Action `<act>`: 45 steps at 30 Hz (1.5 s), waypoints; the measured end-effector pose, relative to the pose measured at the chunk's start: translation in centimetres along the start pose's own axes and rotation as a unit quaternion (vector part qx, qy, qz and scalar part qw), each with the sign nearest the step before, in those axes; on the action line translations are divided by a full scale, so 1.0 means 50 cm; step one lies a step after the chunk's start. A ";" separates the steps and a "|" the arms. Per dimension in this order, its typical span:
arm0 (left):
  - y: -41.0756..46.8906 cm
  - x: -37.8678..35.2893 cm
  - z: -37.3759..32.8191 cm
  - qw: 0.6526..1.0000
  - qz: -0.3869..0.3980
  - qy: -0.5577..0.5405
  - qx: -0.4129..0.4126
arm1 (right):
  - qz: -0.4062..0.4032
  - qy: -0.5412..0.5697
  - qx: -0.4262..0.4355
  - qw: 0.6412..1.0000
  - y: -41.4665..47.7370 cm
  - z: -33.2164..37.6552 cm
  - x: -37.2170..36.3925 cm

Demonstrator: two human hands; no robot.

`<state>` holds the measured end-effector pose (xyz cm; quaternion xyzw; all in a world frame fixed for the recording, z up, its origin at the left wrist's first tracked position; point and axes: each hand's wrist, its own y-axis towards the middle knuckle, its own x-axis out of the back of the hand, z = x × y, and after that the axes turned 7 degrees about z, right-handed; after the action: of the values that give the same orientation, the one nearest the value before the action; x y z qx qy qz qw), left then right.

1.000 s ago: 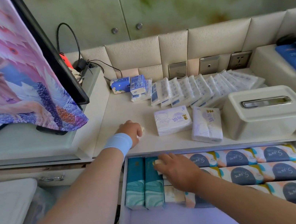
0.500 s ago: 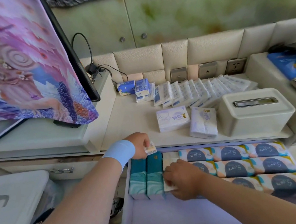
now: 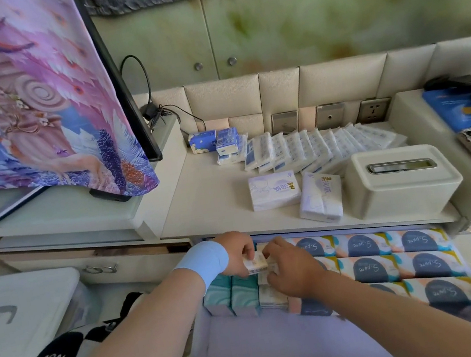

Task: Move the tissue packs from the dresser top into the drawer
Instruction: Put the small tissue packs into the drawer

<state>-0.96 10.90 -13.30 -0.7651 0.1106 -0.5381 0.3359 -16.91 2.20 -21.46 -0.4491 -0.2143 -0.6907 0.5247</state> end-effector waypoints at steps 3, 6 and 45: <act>0.005 -0.013 -0.010 1.000 0.003 -0.006 -0.015 | 0.030 0.119 -0.040 0.992 -0.015 -0.006 0.020; 0.006 -0.032 -0.025 0.999 -0.003 -0.017 -0.035 | 0.055 0.110 -0.025 0.992 -0.027 -0.015 0.033; 0.053 0.019 -0.120 0.998 -0.052 0.035 -0.023 | -0.176 -0.141 -0.031 0.974 -0.074 -0.102 0.133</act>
<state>-5.44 6.03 -13.10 -0.7581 0.0942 -0.5786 0.2858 -22.64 -3.93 -17.78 -0.5133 -0.3403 -0.7082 0.3451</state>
